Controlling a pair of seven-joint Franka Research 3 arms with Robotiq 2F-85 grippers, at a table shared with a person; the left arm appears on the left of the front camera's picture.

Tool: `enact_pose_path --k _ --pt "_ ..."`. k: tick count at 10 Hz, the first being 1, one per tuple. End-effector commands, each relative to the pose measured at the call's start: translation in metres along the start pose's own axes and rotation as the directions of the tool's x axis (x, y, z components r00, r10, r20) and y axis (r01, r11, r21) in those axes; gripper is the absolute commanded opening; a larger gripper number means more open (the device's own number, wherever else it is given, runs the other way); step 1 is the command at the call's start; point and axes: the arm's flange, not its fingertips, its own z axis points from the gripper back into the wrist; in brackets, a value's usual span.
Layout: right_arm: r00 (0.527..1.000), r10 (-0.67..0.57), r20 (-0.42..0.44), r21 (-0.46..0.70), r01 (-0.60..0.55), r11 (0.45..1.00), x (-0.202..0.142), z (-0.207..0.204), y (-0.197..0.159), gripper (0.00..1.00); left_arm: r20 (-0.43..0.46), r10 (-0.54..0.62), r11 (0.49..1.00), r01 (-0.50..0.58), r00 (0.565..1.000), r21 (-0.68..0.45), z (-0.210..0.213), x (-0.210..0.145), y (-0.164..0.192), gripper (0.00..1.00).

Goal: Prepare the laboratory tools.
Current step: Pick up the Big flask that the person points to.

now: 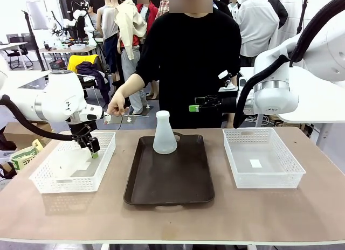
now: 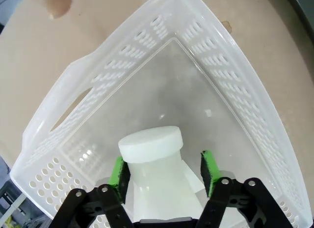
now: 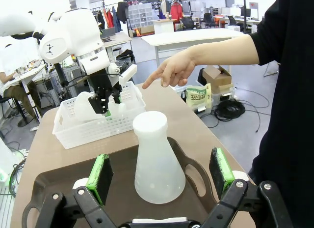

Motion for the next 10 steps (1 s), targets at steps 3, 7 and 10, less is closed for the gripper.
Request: enact_pose_path --k 3,7,10 --pt "1.000 -0.010 -0.013 0.004 0.010 1.000 0.0010 -0.0024 -0.0015 1.00 -0.019 0.032 0.999 -0.032 0.999 -0.006 -0.0001 0.0049 0.0013 0.00" --pt "1.000 -0.010 -0.013 0.004 0.010 1.000 0.0010 -0.0024 -0.0015 1.00 -0.033 0.044 0.998 -0.046 0.998 -0.046 -0.0034 0.0040 0.0023 0.00" --pt "1.000 -0.010 -0.013 0.004 0.010 1.000 0.0010 -0.0024 -0.0015 1.00 -0.021 0.014 1.000 -0.014 1.000 -0.014 0.0001 0.0008 0.0001 0.00"
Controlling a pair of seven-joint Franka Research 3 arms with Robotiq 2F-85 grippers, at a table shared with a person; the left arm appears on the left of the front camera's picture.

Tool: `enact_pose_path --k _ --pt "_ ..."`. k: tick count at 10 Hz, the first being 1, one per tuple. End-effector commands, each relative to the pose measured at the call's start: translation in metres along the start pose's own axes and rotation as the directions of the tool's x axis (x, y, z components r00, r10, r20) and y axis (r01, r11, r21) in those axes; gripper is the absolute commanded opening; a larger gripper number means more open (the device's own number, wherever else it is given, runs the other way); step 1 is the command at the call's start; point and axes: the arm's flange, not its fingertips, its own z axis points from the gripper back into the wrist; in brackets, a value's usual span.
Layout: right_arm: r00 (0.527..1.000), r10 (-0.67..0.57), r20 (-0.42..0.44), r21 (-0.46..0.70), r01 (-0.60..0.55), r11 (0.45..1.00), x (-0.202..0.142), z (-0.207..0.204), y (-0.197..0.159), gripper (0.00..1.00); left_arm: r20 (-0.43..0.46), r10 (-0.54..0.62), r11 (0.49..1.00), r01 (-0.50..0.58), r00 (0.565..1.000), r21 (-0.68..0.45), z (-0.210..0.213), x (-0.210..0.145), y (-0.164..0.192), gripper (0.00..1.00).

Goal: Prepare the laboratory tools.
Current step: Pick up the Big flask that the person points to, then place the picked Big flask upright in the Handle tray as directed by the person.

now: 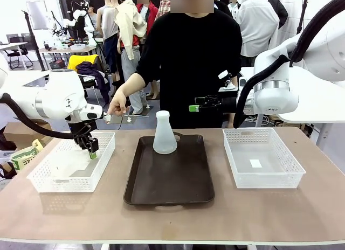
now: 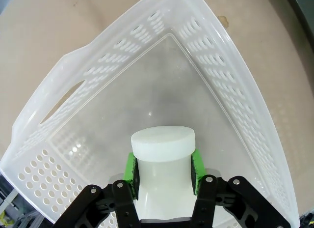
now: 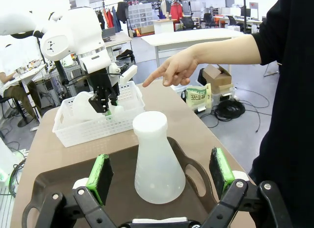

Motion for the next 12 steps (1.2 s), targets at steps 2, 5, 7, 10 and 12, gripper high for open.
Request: enact_pose_path --k 2,5,7,10,12 --pt "1.000 -0.010 -0.013 0.004 0.010 1.000 0.0010 -0.0024 -0.0015 1.00 0.014 -0.012 1.000 0.011 1.000 0.020 -0.0008 0.0004 0.0001 0.00" --pt "1.000 -0.010 -0.013 0.004 0.010 1.000 0.0010 -0.0024 -0.0015 1.00 0.014 -0.012 1.000 0.011 1.000 0.020 -0.0008 0.0004 0.0001 0.00" --pt "1.000 -0.010 -0.013 0.004 0.010 1.000 0.0010 -0.0024 -0.0015 1.00 0.014 -0.012 1.000 0.011 1.000 0.020 -0.0008 0.0004 0.0001 0.00" --pt "1.000 -0.010 -0.013 0.004 0.010 1.000 0.0010 -0.0024 -0.0015 1.00 0.014 -0.012 1.000 0.011 1.000 0.020 -0.0008 0.0004 0.0001 0.00" --pt "1.000 -0.010 -0.013 0.004 0.010 1.000 0.0010 -0.0024 -0.0015 1.00 0.014 -0.012 1.000 0.011 1.000 0.020 -0.0008 0.0004 0.0001 0.00"
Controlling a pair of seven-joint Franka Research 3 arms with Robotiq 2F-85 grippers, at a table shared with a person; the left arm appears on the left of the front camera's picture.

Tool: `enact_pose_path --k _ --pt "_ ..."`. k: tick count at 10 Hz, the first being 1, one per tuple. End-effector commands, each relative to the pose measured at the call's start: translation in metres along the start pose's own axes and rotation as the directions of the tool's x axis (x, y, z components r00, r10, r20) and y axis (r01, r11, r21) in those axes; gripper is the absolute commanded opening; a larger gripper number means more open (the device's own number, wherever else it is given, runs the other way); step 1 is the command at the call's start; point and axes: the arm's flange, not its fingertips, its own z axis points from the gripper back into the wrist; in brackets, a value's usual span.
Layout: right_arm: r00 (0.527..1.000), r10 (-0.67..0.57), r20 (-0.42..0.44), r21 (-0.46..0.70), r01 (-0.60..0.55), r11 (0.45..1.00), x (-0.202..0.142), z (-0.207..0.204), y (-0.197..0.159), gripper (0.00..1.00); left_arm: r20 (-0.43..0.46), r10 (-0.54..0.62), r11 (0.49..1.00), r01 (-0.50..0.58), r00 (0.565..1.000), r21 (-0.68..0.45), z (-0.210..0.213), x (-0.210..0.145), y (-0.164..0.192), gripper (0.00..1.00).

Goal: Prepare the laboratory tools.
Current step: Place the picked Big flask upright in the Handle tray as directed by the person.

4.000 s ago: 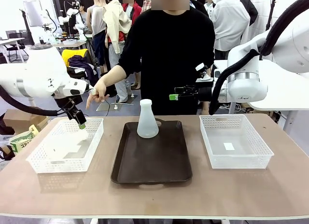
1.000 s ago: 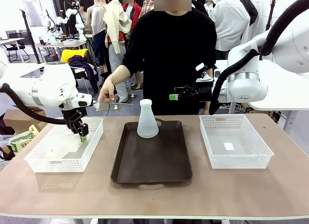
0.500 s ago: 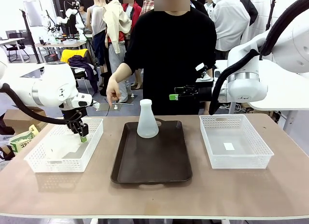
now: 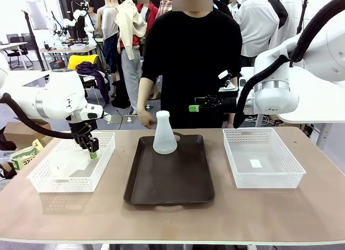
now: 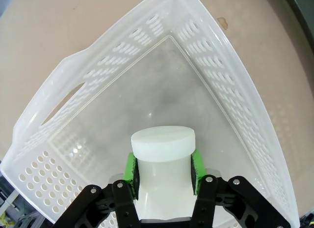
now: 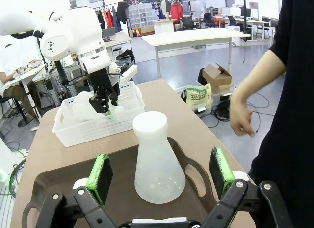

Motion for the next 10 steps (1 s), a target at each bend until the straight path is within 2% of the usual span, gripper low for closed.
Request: enact_pose_path --k 1,10 --pt "1.000 -0.010 -0.013 0.004 0.010 1.000 0.0010 -0.0024 -0.0015 1.00 0.011 -0.008 1.000 0.008 1.000 0.017 -0.0010 -0.0004 0.0007 0.00" --pt "1.000 -0.010 -0.013 0.004 0.010 1.000 0.0010 -0.0024 -0.0015 1.00 0.011 -0.008 1.000 0.008 1.000 0.017 -0.0010 -0.0004 0.0007 0.00"
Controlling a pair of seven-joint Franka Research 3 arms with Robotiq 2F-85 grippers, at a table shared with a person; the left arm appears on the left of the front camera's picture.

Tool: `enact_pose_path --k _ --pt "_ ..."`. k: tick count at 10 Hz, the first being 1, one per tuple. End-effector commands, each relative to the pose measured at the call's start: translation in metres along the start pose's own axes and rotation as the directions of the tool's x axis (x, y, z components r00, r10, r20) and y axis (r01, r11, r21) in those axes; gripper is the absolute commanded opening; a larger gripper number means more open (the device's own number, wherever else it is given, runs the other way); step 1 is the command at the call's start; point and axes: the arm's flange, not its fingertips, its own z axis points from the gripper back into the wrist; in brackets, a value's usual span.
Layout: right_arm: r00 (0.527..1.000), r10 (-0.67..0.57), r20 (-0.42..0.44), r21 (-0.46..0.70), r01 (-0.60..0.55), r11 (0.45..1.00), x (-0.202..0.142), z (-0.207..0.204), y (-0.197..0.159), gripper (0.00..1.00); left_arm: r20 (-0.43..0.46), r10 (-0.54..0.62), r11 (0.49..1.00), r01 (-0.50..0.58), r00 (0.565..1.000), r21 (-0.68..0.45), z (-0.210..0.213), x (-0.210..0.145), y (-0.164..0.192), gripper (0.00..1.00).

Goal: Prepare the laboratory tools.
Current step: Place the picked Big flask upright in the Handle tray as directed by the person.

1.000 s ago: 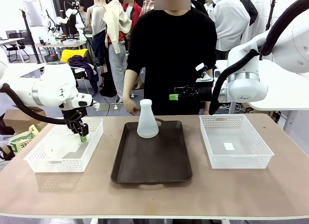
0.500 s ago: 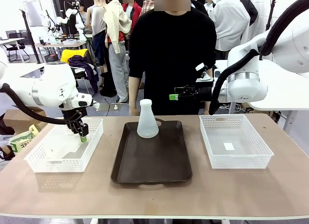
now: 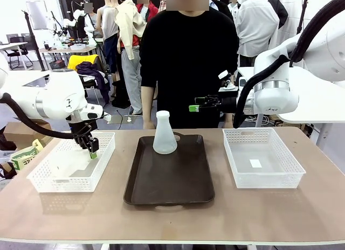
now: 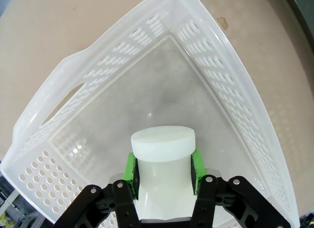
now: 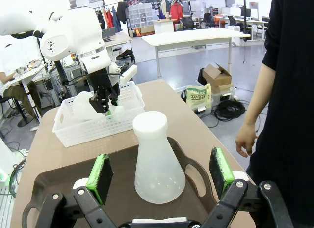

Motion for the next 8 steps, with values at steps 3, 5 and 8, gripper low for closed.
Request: enact_pose_path --k 3,5,8 --pt "1.000 -0.010 -0.013 0.004 0.010 1.000 0.001 -0.002 -0.002 1.00 -0.020 0.029 1.000 -0.029 0.999 -0.011 0.008 -0.002 0.000 0.00" --pt "1.000 -0.010 -0.013 0.004 0.010 1.000 0.001 -0.002 -0.002 1.00 -0.030 0.091 0.996 -0.092 0.995 -0.020 0.033 -0.008 -0.003 0.00" --pt "1.000 -0.010 -0.013 0.004 0.010 1.000 0.001 -0.002 -0.002 1.00 0.016 0.124 0.992 -0.123 0.992 -0.025 0.071 -0.024 -0.006 0.00"
